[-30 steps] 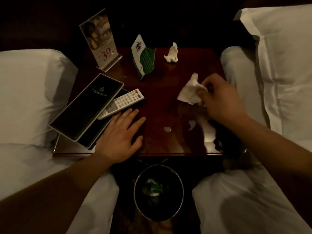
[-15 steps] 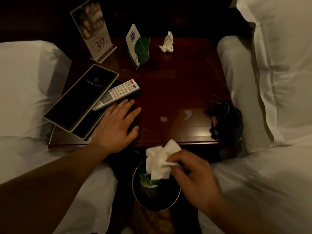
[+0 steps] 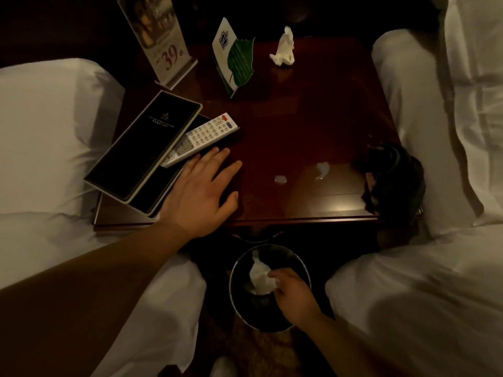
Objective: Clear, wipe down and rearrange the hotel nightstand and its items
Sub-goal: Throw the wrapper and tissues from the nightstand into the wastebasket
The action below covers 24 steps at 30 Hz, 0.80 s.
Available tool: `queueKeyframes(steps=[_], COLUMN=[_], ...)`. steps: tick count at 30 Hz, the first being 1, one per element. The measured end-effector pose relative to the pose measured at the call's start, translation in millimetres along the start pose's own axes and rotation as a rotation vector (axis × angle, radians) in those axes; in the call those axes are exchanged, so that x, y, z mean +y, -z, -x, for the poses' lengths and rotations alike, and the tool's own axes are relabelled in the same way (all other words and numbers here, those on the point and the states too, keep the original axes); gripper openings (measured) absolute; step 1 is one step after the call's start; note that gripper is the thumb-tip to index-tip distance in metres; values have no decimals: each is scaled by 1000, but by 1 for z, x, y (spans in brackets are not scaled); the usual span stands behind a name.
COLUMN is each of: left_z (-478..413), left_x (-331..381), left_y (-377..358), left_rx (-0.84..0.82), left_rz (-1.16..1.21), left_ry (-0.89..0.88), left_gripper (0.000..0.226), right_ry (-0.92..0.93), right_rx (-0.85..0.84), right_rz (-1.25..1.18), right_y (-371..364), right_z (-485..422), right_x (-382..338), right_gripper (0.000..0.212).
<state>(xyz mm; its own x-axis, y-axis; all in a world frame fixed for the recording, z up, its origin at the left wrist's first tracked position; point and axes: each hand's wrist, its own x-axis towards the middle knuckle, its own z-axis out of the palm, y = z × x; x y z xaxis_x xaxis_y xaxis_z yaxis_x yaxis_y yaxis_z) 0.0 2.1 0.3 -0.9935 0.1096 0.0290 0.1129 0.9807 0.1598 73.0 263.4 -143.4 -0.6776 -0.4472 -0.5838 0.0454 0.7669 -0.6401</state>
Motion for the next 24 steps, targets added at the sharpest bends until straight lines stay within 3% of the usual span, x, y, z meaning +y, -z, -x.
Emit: queueKeyframes(steps=[4, 9, 13, 24], left_z=[0, 1, 0, 1], left_x=[1, 2, 2, 1], left_y=[2, 5, 8, 5], left_rx=[-11, -33, -49, -16], left_rz=[5, 22, 27, 44], left_ry=[0, 7, 13, 8], left_gripper=[61, 62, 62, 62], right_ry=[95, 423, 567, 523], right_rx=[138, 356, 440, 601], right_rz=[-38, -56, 36, 210], right_y=[24, 89, 149, 241], right_z=[19, 57, 59, -45], right_x=[-20, -77, -127, -189], right_gripper=[38, 23, 24, 33])
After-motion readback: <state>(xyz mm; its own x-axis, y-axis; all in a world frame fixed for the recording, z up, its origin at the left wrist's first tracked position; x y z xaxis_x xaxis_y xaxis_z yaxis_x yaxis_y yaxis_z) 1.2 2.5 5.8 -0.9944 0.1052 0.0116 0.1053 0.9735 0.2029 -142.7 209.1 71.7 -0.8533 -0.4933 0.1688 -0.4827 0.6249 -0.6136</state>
